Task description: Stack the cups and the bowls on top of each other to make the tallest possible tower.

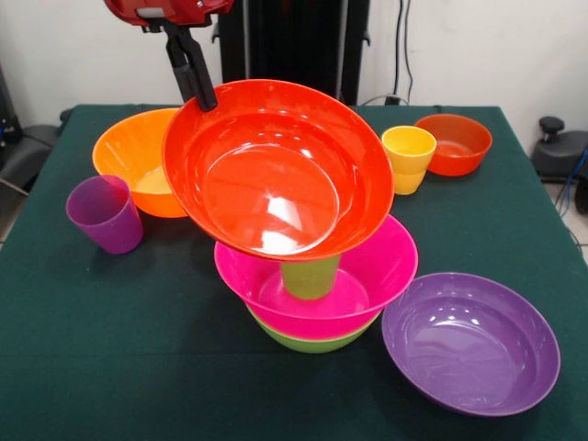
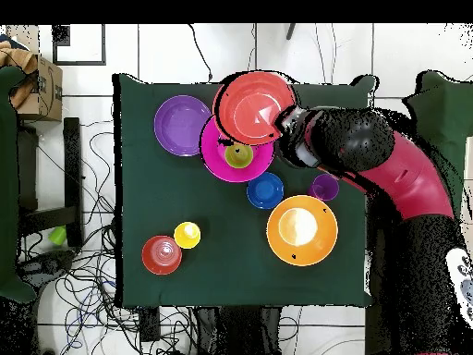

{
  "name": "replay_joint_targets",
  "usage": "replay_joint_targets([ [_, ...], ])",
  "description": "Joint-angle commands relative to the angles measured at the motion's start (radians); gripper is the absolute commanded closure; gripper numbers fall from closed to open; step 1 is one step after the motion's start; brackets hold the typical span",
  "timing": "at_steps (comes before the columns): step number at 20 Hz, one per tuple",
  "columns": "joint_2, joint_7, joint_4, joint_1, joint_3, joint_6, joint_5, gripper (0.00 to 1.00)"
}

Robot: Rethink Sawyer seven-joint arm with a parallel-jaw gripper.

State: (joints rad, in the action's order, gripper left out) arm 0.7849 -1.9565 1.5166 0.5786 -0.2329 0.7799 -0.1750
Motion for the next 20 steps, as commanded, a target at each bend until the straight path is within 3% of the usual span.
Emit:
replay_joint_targets([
  [1, -0.035, -0.003, 0.114, -0.028, -0.038, -0.046, 0.056, 1.0],
  [9, -0.039, -0.024, 0.12, -0.035, -0.053, -0.056, 0.03, 1.0],
  [11, -0.117, 0.061, 0.093, 0.057, -0.055, -0.088, 0.061, 1.0],
  [20, -0.143, 0.07, 0.076, 0.085, -0.084, -0.106, 0.083, 1.0],
])
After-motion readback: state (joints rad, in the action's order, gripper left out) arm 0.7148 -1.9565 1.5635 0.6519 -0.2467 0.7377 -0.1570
